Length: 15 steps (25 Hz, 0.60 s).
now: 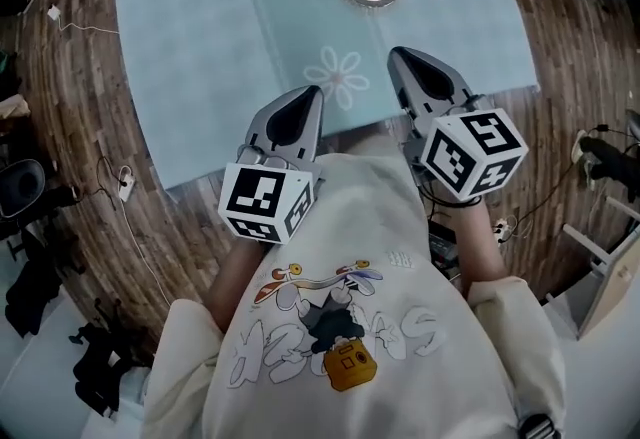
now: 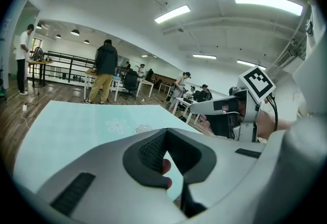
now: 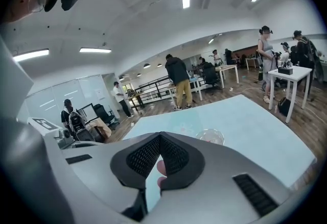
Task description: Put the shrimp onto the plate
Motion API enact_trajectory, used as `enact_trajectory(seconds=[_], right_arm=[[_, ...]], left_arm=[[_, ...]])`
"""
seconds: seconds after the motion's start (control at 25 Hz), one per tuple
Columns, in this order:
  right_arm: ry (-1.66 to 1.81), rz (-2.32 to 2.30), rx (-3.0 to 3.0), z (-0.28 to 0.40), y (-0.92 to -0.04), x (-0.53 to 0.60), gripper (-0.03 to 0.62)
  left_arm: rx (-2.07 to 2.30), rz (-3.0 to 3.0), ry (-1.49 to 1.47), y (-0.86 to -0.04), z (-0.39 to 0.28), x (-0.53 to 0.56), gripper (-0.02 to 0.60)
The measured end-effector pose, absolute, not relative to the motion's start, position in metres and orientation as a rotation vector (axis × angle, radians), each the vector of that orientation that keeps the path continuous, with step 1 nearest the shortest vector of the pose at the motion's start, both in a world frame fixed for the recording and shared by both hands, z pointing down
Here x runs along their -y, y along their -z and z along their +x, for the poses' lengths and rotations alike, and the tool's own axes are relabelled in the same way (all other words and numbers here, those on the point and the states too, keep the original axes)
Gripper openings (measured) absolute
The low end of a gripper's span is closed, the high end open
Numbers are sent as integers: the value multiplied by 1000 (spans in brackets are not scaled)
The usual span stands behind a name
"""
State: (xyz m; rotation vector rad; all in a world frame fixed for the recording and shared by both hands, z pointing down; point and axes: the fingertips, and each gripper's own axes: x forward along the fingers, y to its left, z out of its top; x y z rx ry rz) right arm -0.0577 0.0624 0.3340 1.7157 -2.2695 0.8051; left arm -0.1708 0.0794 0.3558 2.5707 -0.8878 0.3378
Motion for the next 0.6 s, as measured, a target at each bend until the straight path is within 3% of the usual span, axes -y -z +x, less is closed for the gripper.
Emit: enact_trajectory(seconds=[0.6], right_arm=[[-767, 1767, 2222, -40, -347, -88, 21]], left_arm=[[854, 2603, -345, -355, -144, -78, 8]])
